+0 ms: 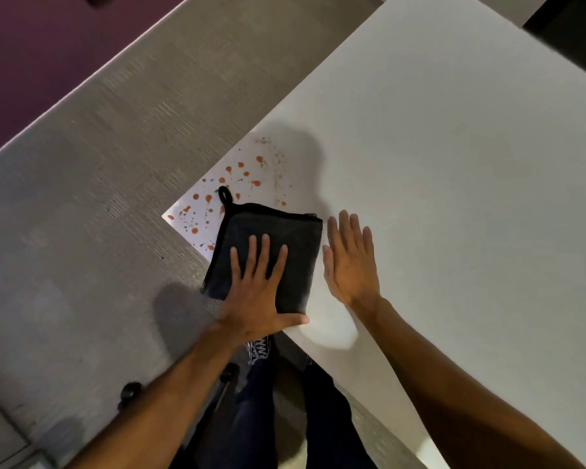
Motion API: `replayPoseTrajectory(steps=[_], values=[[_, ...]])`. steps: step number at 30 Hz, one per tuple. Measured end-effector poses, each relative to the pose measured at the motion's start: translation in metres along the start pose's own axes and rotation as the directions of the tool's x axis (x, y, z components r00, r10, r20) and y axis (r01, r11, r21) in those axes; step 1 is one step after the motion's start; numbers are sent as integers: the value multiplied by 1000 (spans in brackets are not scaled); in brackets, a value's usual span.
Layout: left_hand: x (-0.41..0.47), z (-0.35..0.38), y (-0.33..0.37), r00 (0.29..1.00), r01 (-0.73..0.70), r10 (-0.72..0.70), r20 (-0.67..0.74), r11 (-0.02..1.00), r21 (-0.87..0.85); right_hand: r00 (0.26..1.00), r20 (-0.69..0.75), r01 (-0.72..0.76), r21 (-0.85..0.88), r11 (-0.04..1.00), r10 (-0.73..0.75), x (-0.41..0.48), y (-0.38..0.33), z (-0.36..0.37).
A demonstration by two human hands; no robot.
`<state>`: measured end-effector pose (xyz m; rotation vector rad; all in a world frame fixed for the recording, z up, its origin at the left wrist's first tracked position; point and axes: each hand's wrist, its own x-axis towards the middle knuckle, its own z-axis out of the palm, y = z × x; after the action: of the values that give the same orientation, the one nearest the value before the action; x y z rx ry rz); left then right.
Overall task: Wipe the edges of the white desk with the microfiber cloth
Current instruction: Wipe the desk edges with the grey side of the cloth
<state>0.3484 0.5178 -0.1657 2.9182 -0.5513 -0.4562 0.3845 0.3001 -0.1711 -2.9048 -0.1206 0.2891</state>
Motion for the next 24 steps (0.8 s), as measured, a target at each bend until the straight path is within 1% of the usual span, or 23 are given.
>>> replayPoseTrajectory(steps=[3,6,10,13,16,18,21,24], values=[[5,11,-6,997,-65,68,-49,997,44,1000,-4,0,-128,992,-1,-1,2,15],[14,19,-11,989,-83,89,-118,995,54,1000,-7,-19,-187,982,18,7,0,14],[46,12,-19,985,9,-3,-172,999,36,999,-12,-32,-206,978,30,21,-3,10],[86,-3,-28,975,75,-66,-212,997,33,999,-33,-32,-218,975,25,26,-2,13],[129,-18,-36,969,103,-94,-229,994,27,998,-59,-28,-201,979,17,27,1,18],[148,-26,-37,970,120,-108,-217,992,42,997,-76,-25,-206,978,10,28,3,20],[150,-28,-37,983,79,-65,-170,994,75,996,-87,-22,-197,980,5,27,4,22],[139,-30,-45,990,-40,55,-129,993,114,996,-90,-23,-198,980,5,27,4,22]])
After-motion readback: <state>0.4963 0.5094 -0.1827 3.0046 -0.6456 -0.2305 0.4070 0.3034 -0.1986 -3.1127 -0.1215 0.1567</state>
